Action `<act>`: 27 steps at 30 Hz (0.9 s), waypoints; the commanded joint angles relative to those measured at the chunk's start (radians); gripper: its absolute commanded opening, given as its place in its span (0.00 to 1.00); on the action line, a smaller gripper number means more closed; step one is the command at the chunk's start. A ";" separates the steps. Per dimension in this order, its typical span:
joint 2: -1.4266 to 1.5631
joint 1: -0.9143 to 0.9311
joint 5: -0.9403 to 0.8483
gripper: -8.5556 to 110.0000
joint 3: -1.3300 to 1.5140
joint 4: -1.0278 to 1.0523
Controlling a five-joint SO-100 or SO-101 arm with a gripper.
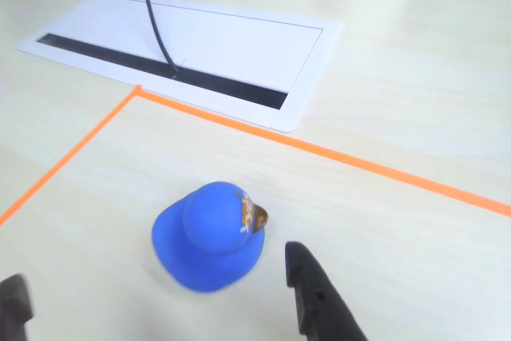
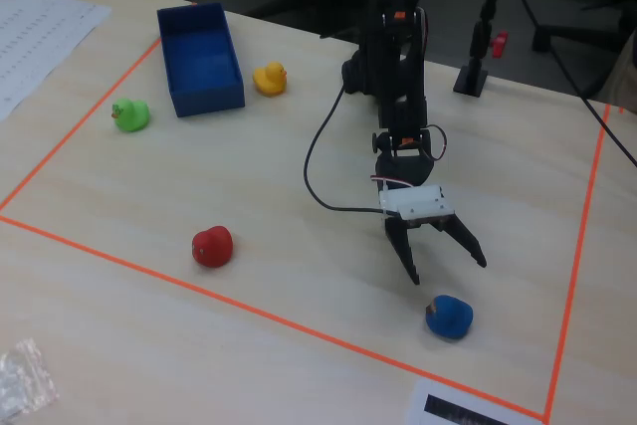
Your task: Grasp blue duck and put it into box.
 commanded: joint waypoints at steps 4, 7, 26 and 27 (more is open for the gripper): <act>-0.124 0.031 -0.005 0.45 -0.267 0.118; -0.189 0.046 -0.014 0.46 -0.341 0.143; -0.310 -0.005 0.005 0.43 -0.488 0.187; -0.316 -0.011 -0.005 0.41 -0.495 0.201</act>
